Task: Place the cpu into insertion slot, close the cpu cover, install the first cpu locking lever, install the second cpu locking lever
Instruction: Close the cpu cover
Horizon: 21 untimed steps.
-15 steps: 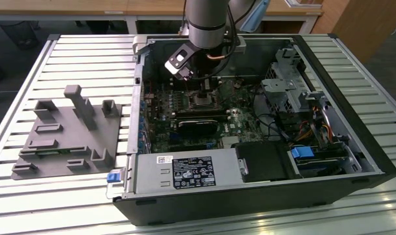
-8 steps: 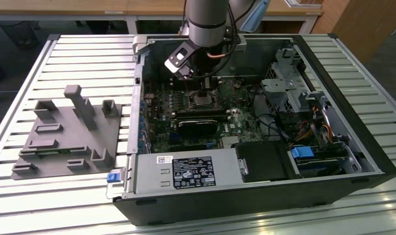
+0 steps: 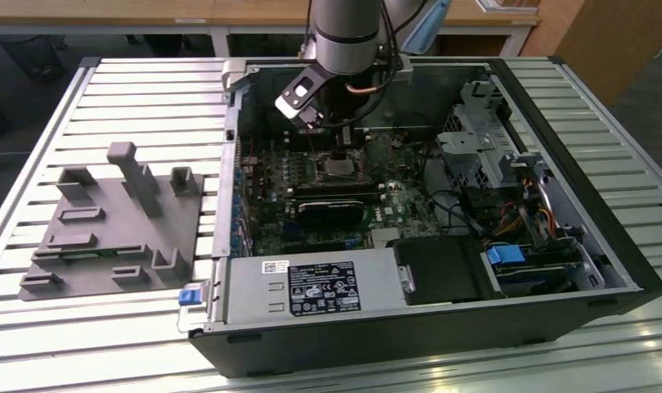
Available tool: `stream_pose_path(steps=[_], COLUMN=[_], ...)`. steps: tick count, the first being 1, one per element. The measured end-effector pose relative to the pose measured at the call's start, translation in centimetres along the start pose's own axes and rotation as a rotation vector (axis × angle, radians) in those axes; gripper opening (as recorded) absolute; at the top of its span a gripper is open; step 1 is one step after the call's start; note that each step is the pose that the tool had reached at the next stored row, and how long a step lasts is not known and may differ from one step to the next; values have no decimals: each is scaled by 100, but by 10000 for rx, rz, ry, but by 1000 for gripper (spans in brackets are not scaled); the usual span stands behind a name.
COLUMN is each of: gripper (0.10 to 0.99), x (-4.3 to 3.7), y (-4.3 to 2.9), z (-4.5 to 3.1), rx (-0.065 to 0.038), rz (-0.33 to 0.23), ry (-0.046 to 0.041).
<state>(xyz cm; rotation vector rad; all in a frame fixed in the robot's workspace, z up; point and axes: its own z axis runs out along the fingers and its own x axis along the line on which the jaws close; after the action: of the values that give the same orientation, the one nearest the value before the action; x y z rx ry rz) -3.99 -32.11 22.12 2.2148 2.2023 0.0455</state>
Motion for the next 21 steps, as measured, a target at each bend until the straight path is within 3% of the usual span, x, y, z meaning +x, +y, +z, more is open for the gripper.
stream_pose_path(steps=[13,21], gripper=[125,125], x=[1,3], y=[-2,-14], z=[-78,-321], rx=[2,4], rz=[0,1], ry=[8,45])
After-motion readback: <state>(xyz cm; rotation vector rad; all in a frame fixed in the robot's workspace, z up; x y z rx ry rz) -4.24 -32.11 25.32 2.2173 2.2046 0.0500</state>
